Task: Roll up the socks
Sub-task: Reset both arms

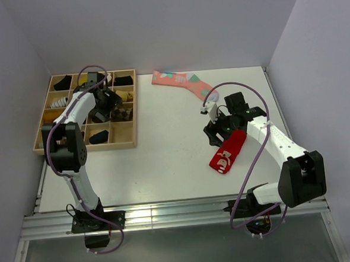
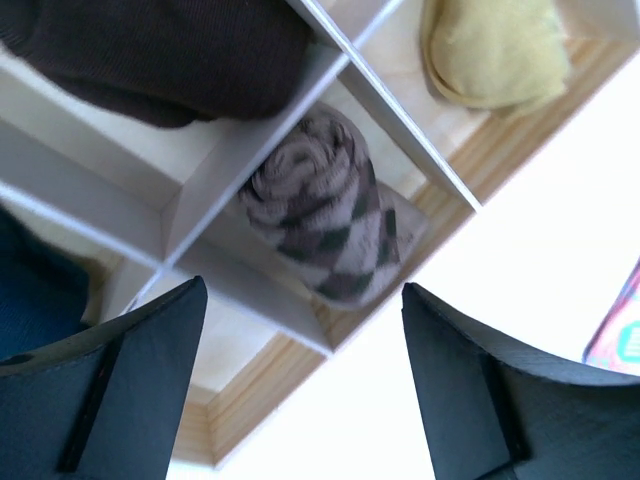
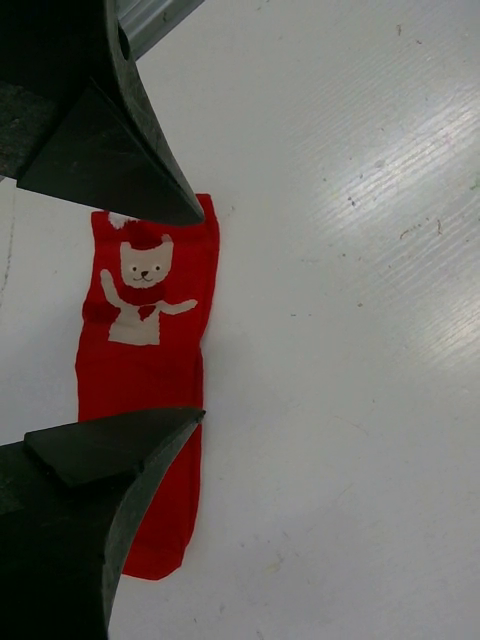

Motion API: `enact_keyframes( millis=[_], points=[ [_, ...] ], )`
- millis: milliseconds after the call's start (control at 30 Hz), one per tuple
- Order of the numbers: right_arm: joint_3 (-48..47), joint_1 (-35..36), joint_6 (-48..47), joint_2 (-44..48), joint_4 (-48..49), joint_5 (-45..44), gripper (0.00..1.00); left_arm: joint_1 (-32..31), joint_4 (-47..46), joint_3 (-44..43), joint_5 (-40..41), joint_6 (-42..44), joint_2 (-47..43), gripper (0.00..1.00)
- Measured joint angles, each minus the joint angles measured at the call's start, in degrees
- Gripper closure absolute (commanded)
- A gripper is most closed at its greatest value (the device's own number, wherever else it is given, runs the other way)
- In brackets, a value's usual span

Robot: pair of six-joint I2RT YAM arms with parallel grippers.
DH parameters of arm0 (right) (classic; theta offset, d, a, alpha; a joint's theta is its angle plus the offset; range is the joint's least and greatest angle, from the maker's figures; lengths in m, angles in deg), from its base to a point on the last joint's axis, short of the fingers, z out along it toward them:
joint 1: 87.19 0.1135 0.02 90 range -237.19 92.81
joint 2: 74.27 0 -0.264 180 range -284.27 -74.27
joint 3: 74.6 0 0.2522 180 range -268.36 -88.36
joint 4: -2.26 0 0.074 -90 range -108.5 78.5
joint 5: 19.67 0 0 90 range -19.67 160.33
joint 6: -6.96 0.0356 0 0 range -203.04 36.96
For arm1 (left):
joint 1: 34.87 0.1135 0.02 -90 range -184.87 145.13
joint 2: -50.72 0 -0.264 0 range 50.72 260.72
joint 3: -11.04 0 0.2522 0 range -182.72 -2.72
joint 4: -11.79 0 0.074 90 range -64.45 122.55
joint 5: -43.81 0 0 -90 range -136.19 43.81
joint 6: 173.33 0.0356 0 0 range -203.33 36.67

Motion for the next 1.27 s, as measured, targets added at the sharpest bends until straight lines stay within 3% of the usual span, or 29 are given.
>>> enact_keyframes(
  millis=[333,700,967,1267],
  points=[
    [-2.1,-0.2,1.4,0.1,0.0,0.1,0.19,-4.9,-4.1,8.5,3.3,6.1,-16.5,0.04],
    [-7.3,-2.9,6.0,5.1,-1.0,0.8,0.06,-26.6,-21.8,23.7,5.7,16.2,-35.3,0.0],
    [-7.3,-5.3,9.7,11.6,-0.9,0.6,0.0,-36.5,-29.9,26.4,6.2,20.7,-36.7,0.01],
    [-6.1,-5.8,11.5,16.5,1.4,0.0,0.0,-38.3,-33.9,27.7,5.2,21.7,-36.6,0.01]
  ],
)
